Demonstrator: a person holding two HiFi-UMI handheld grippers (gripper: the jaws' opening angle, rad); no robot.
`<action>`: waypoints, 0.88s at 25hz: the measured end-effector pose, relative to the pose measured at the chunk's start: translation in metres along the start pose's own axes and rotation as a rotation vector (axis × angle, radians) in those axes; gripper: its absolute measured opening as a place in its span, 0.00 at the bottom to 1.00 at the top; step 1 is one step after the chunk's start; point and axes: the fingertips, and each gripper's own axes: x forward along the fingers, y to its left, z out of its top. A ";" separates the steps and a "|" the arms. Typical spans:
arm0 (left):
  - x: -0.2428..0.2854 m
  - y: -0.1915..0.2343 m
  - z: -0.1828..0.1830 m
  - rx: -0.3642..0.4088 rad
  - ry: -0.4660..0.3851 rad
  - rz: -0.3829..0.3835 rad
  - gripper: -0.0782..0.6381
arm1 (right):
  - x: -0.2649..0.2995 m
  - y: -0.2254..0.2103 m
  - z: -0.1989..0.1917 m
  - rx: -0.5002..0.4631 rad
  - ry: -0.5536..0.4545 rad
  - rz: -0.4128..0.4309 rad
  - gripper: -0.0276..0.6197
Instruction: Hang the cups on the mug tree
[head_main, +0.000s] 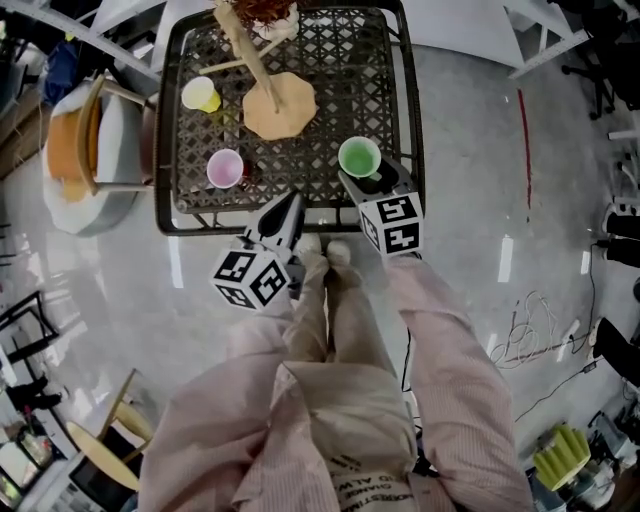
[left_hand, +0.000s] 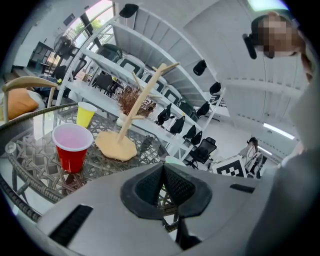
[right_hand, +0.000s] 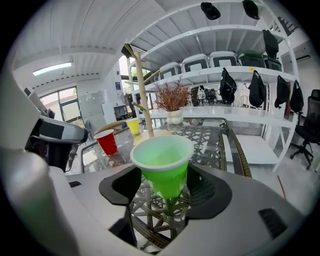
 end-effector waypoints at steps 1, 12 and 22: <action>0.000 0.001 0.002 -0.003 -0.002 0.002 0.11 | 0.000 0.000 0.002 0.001 0.000 0.001 0.47; 0.001 0.005 0.039 -0.007 -0.040 -0.018 0.11 | 0.009 -0.002 0.051 -0.016 -0.028 -0.021 0.47; -0.001 0.016 0.081 0.005 -0.081 -0.029 0.11 | 0.021 -0.009 0.106 -0.081 -0.042 -0.053 0.47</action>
